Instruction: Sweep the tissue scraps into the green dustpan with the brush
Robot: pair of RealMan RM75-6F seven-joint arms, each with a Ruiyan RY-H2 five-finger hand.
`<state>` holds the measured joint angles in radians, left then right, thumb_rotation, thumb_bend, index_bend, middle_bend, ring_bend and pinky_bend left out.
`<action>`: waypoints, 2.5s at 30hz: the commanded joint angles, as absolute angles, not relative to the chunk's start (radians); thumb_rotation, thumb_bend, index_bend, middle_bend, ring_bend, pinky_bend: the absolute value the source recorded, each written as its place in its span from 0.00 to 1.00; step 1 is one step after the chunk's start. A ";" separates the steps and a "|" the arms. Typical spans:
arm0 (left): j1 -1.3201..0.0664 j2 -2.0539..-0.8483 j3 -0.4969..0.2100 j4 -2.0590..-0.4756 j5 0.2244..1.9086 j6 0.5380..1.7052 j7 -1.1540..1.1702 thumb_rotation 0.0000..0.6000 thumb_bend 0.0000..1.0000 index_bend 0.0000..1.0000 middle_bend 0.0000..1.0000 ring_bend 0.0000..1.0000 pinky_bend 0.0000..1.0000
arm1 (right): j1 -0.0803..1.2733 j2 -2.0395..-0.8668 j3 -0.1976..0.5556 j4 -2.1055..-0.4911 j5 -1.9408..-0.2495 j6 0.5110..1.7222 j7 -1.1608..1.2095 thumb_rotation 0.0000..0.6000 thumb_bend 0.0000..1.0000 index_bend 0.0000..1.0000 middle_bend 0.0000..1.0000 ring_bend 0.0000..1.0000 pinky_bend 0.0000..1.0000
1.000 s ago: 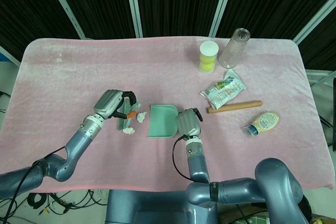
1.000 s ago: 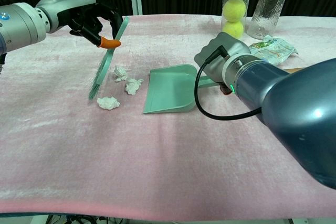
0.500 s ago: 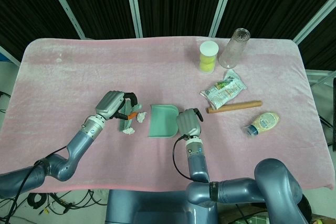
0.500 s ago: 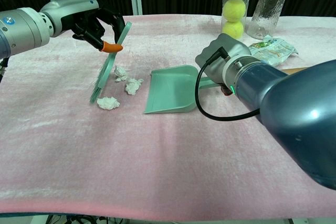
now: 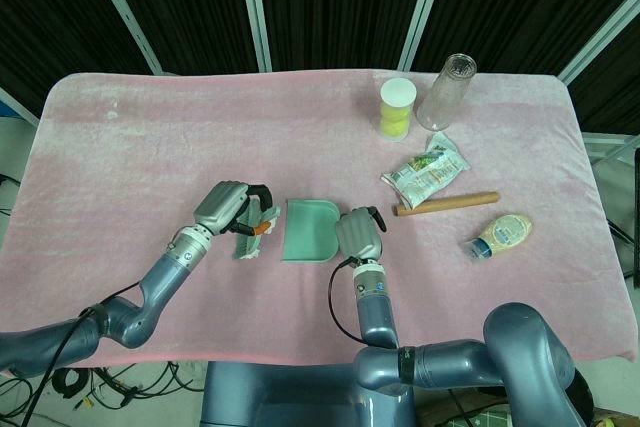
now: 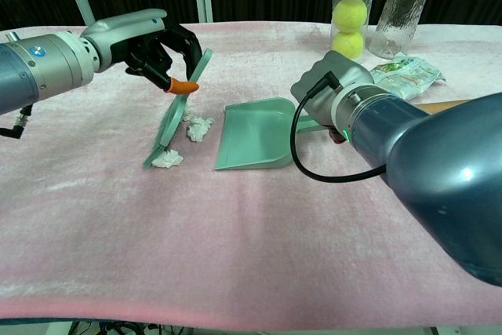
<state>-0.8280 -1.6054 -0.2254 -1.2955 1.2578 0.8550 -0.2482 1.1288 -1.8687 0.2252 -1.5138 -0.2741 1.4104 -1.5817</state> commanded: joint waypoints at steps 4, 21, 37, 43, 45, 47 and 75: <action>-0.852 -1.686 -0.242 -1.281 1.274 0.880 -0.260 1.00 0.53 0.76 0.85 0.85 0.95 | 1.127 -1.868 0.224 -1.518 -0.277 1.414 -1.584 1.00 0.67 0.90 0.84 0.85 0.69; -0.899 -1.830 -0.327 -1.259 1.304 1.003 -0.268 1.00 0.53 0.76 0.85 0.85 0.95 | 1.124 -1.865 0.227 -1.540 -0.283 1.428 -1.588 1.00 0.67 0.90 0.84 0.85 0.69; -0.807 -1.656 -0.288 -1.436 1.307 1.030 -0.296 1.00 0.53 0.77 0.86 0.86 0.95 | 1.125 -1.863 0.233 -1.560 -0.284 1.447 -1.597 1.00 0.67 0.90 0.84 0.85 0.69; -0.758 -1.597 -0.251 -1.514 1.277 1.038 -0.244 1.00 0.54 0.77 0.86 0.86 0.95 | 1.124 -1.862 0.234 -1.567 -0.279 1.447 -1.601 1.00 0.67 0.90 0.84 0.85 0.69; -0.747 -1.583 -0.241 -1.529 1.278 1.042 -0.239 1.00 0.54 0.77 0.86 0.86 0.95 | 1.123 -1.859 0.229 -1.570 -0.277 1.441 -1.605 1.00 0.67 0.90 0.84 0.85 0.69; -0.740 -1.575 -0.233 -1.539 1.281 1.042 -0.240 1.00 0.54 0.77 0.86 0.86 0.95 | 1.123 -1.852 0.225 -1.575 -0.274 1.430 -1.608 1.00 0.67 0.90 0.84 0.85 0.69; -0.745 -1.713 -0.193 -1.391 1.321 1.033 -0.209 1.00 0.54 0.77 0.86 0.86 0.95 | 1.130 -1.824 0.206 -1.599 -0.251 1.390 -1.587 1.00 0.67 0.90 0.84 0.85 0.69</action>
